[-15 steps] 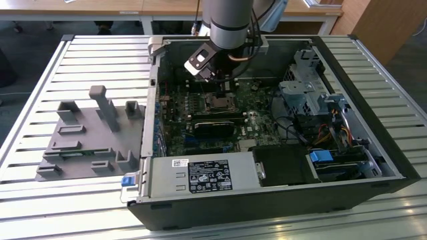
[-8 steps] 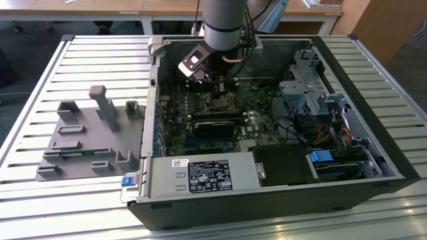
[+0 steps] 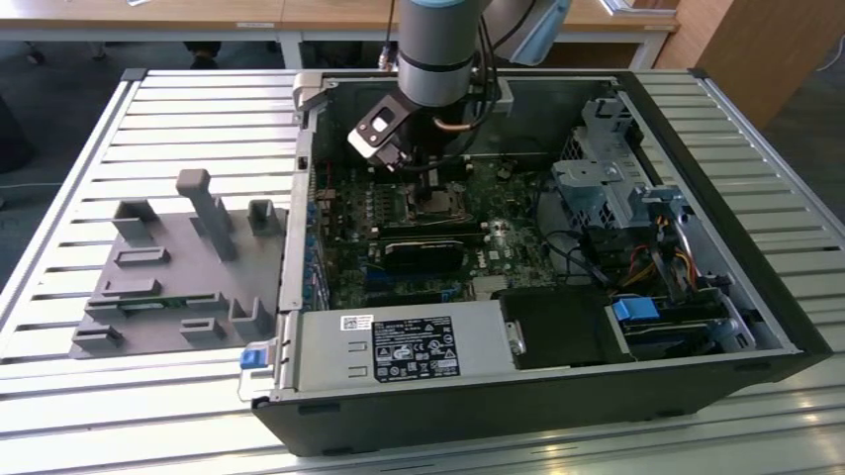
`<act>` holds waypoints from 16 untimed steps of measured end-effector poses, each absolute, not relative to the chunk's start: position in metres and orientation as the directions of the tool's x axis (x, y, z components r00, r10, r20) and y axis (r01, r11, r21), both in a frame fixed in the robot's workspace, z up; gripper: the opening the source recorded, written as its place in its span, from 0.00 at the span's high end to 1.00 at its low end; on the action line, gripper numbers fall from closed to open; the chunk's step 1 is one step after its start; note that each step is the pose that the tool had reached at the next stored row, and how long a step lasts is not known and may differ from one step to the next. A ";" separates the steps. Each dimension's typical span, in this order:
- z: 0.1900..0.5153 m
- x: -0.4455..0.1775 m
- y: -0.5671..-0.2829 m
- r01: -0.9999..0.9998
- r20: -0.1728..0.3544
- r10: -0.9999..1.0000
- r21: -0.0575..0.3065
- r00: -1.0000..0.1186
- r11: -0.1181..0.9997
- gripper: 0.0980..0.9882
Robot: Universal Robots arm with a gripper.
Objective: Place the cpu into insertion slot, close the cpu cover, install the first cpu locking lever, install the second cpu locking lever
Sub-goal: 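Close the cpu cover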
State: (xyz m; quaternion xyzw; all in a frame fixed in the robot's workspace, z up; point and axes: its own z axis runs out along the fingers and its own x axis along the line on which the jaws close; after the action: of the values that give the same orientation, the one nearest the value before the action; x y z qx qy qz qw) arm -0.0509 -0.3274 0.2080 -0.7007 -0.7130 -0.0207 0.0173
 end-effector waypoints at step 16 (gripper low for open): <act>0.197 -0.048 -0.328 1.000 0.053 0.998 0.004 -0.017 0.017 0.98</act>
State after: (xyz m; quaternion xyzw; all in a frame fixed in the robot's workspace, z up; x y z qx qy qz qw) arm -0.0479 -0.3276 0.1974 -0.7007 -0.7130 -0.0201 0.0174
